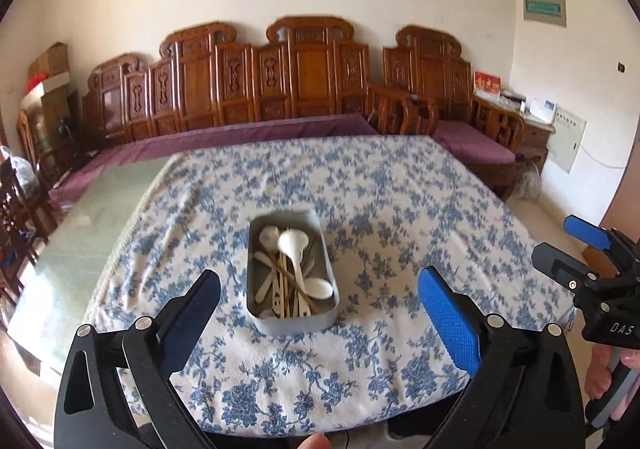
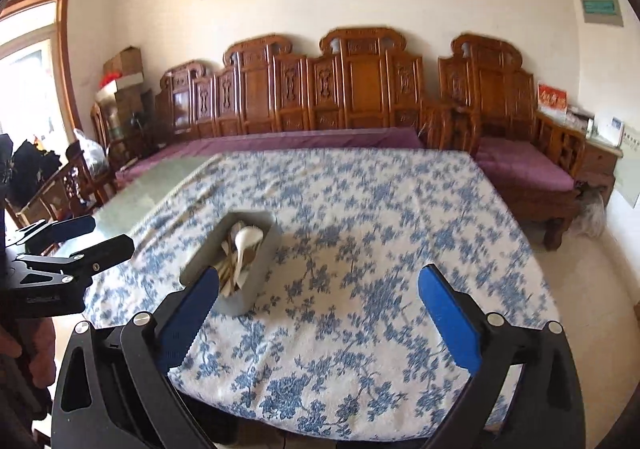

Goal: Organize utensils

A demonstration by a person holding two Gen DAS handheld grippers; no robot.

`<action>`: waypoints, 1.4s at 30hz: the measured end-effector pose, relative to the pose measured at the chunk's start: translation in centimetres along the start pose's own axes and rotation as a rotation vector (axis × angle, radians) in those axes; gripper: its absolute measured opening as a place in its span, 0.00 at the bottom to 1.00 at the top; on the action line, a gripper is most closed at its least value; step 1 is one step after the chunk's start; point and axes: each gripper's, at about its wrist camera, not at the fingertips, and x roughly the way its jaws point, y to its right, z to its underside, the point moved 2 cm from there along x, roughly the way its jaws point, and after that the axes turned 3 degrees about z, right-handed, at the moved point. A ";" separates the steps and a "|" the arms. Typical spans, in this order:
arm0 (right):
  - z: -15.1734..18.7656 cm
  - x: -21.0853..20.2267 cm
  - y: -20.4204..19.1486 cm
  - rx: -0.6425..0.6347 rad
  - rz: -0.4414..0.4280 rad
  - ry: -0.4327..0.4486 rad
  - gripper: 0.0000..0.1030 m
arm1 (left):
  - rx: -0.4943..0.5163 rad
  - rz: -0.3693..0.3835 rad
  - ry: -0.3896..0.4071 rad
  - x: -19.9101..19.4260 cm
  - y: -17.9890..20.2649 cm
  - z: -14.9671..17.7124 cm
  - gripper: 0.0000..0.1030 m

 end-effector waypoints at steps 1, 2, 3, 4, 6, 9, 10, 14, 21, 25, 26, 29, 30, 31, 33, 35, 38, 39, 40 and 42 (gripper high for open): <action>-0.5 -0.7 -0.1 -0.008 0.007 0.013 0.98 | 0.001 -0.006 0.019 -0.7 0.1 -0.4 0.93; -0.9 -1.2 -0.3 -0.015 0.013 0.027 0.98 | 0.004 -0.015 0.032 -1.4 0.2 -0.7 0.93; -1.4 -2.0 -0.4 -0.021 0.016 0.047 0.98 | 0.002 -0.022 0.048 -2.1 0.3 -1.1 0.93; -1.7 -2.5 -0.5 -0.024 0.018 0.060 0.98 | -0.003 -0.021 0.060 -2.7 0.3 -1.4 0.93; -2.4 -3.7 -0.7 -0.025 0.020 0.086 0.98 | -0.009 -0.018 0.081 -3.8 0.4 -2.0 0.93; -3.0 -5.1 -0.7 -0.020 0.023 0.117 0.97 | -0.008 -0.028 0.104 -5.2 0.5 -2.5 0.93; -3.2 -5.4 -0.8 -0.019 0.025 0.124 0.97 | -0.010 -0.031 0.113 -5.7 0.5 -2.7 0.93; -3.5 -6.3 -0.9 -0.020 0.031 0.145 0.97 | -0.024 -0.019 0.135 -7.0 0.4 -2.9 0.93; -3.7 -6.6 -0.9 -0.021 0.039 0.158 0.97 | -0.019 -0.029 0.151 -7.8 0.4 -2.9 0.93; -3.7 -6.6 -0.8 -0.018 0.044 0.159 0.97 | -0.019 -0.032 0.156 -7.9 0.5 -2.8 0.93; -3.7 -6.6 -0.8 -0.017 0.045 0.160 0.97 | -0.018 -0.032 0.156 -7.9 0.6 -2.8 0.93; -3.7 -6.5 -0.8 -0.014 0.048 0.159 0.98 | -0.021 -0.027 0.157 -8.0 0.6 -2.6 0.93; -3.7 -6.4 -0.7 -0.013 0.049 0.158 0.98 | -0.019 -0.029 0.160 -8.0 0.7 -2.6 0.93; -3.7 -6.4 -0.8 -0.013 0.049 0.157 0.98 | -0.019 -0.030 0.160 -8.0 0.6 -2.6 0.93; -3.6 -6.3 -0.9 -0.015 0.053 0.156 0.97 | -0.022 -0.025 0.164 -8.2 0.5 -2.5 0.93; -3.6 -6.3 -1.0 -0.015 0.054 0.157 0.97 | -0.026 -0.023 0.166 -8.2 0.4 -2.5 0.93; -3.5 -6.3 -0.9 -0.013 0.053 0.155 0.97 | -0.025 -0.023 0.166 -8.2 0.4 -2.5 0.93; -3.5 -6.3 -0.9 -0.012 0.053 0.155 0.97 | -0.025 -0.024 0.166 -8.2 0.4 -2.5 0.93; -3.5 -6.3 -0.9 -0.012 0.053 0.154 0.97 | -0.023 -0.023 0.167 -8.1 0.4 -2.5 0.93; -3.5 -6.3 -0.9 -0.011 0.050 0.152 0.97 | -0.020 -0.022 0.166 -8.1 0.5 -2.5 0.93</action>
